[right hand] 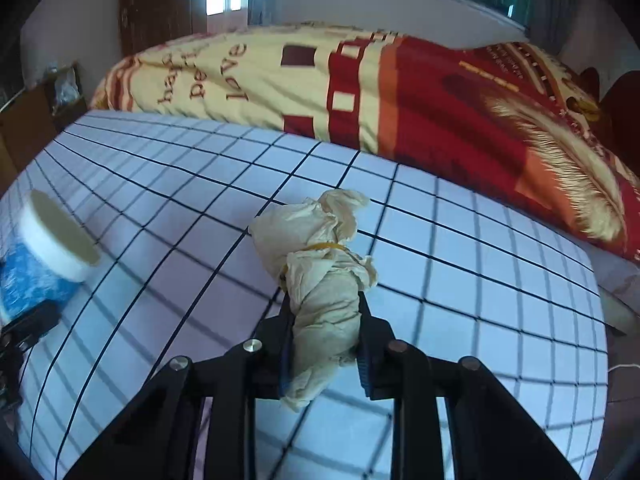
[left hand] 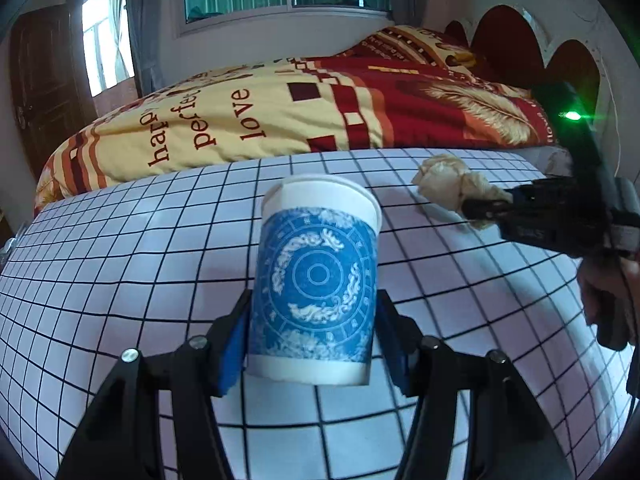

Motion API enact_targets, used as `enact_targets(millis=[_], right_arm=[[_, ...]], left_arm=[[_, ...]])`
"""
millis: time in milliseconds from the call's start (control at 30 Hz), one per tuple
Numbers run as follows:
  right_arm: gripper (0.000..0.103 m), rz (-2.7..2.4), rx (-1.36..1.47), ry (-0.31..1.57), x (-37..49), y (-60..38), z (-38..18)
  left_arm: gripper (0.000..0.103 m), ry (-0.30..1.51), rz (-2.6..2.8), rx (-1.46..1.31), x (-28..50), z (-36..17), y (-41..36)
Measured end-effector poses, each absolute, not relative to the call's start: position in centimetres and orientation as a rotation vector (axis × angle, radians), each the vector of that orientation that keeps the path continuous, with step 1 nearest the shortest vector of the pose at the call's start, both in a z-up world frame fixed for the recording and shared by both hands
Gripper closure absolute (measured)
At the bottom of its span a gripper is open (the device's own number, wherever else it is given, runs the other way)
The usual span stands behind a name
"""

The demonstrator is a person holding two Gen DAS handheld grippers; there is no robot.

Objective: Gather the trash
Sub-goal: 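Carry the paper cup and beige tissue over the black bin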

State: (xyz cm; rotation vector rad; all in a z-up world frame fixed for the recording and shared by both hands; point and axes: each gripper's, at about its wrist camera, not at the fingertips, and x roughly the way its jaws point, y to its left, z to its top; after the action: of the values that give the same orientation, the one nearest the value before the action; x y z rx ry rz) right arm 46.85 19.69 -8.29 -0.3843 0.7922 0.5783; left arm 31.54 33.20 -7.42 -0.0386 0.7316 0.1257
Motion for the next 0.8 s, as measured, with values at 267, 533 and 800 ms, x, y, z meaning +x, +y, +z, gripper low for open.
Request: enact_targets(millis=[267, 533, 800], right_arm=[[0.076, 0.588, -0.311, 0.713, 39.5, 13.2, -4.1], [0.076, 0.566, -0.259, 0.682, 32.7, 6.7, -1.6], [0.076, 0.505, -0.200, 0.656, 27.3, -0.2, 0.3]], left_arm=[[0.044, 0.692, 0.066, -0.045, 28.2, -5.4, 29.0], [0.044, 0.672, 0.013, -0.033, 24.2, -4.0, 23.8], [0.044, 0.665, -0.054, -0.001, 21.4, -2.9, 19.0]])
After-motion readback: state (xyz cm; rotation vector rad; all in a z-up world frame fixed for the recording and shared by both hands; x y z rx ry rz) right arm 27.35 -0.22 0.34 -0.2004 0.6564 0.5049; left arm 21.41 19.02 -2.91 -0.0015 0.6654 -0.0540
